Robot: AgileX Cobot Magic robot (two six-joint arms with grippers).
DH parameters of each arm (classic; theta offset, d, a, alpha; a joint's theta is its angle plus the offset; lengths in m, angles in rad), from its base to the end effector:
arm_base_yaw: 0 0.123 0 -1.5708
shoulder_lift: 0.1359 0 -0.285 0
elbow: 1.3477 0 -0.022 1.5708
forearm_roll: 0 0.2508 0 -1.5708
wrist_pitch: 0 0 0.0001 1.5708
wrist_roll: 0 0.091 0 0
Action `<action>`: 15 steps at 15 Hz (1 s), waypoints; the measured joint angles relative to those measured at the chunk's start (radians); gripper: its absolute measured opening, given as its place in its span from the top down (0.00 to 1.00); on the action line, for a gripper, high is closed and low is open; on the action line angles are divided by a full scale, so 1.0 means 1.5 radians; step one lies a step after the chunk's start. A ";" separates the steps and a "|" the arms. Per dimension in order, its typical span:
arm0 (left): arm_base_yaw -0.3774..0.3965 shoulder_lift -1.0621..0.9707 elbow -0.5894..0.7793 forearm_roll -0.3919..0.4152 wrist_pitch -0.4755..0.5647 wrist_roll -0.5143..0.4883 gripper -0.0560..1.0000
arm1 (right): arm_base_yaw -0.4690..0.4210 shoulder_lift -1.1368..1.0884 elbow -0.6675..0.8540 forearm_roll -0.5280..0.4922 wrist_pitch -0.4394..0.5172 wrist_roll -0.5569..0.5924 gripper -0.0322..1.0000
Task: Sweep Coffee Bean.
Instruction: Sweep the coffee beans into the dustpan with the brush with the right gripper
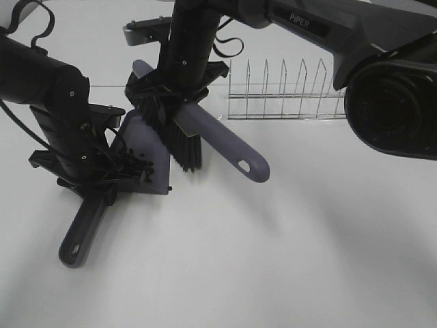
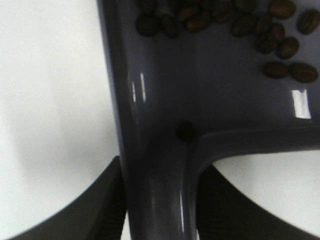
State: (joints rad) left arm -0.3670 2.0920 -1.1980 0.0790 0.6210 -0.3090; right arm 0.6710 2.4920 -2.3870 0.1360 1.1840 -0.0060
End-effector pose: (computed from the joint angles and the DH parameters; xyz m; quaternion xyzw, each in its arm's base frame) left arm 0.3529 -0.1312 0.0928 0.0593 0.9954 0.0001 0.0757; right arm 0.4096 0.3398 0.1964 -0.3128 0.9296 0.1227 0.1513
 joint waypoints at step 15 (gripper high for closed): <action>0.000 0.000 0.005 -0.007 0.056 -0.023 0.59 | -0.031 -0.044 0.063 -0.133 0.027 0.085 0.64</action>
State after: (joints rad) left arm -0.3670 2.0920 -1.1910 0.0690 0.7050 -0.3440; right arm 0.6250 2.4260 -2.2930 -0.0640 1.2250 0.1210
